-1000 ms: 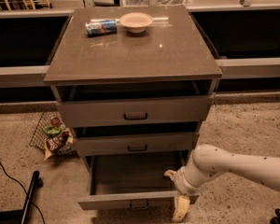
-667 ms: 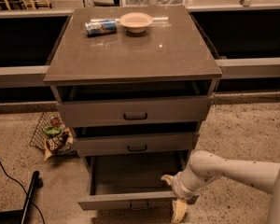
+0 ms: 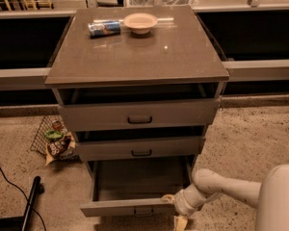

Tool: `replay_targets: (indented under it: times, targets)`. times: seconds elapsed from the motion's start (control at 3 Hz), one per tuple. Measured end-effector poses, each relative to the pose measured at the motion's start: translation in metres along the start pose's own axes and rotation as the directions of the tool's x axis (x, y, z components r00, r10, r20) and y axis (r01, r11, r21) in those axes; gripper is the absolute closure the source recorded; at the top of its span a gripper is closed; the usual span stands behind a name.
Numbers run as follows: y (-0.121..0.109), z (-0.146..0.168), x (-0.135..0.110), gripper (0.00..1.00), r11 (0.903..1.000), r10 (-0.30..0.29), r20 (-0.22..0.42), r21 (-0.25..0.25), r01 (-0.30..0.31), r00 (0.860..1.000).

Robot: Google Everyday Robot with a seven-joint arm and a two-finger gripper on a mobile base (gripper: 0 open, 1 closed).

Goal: Close bottom drawer

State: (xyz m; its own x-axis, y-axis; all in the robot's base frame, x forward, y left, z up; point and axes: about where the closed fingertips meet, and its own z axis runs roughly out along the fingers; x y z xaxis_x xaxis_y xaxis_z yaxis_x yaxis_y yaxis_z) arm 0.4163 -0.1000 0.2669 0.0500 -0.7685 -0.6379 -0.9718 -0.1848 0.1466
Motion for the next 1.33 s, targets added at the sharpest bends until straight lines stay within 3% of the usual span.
replay_targets:
  times: [0.33,1.0,1.33]
  targets:
    - [-0.001,0.035,0.019,0.40,0.9995,0.008,0.035,-0.032,-0.007,0.999]
    - [-0.001,0.041,0.022,0.86,0.9993,0.015,0.041,-0.033,-0.014,0.999]
    - [-0.005,0.046,0.038,1.00,0.9993,0.028,0.014,-0.024,-0.028,1.000]
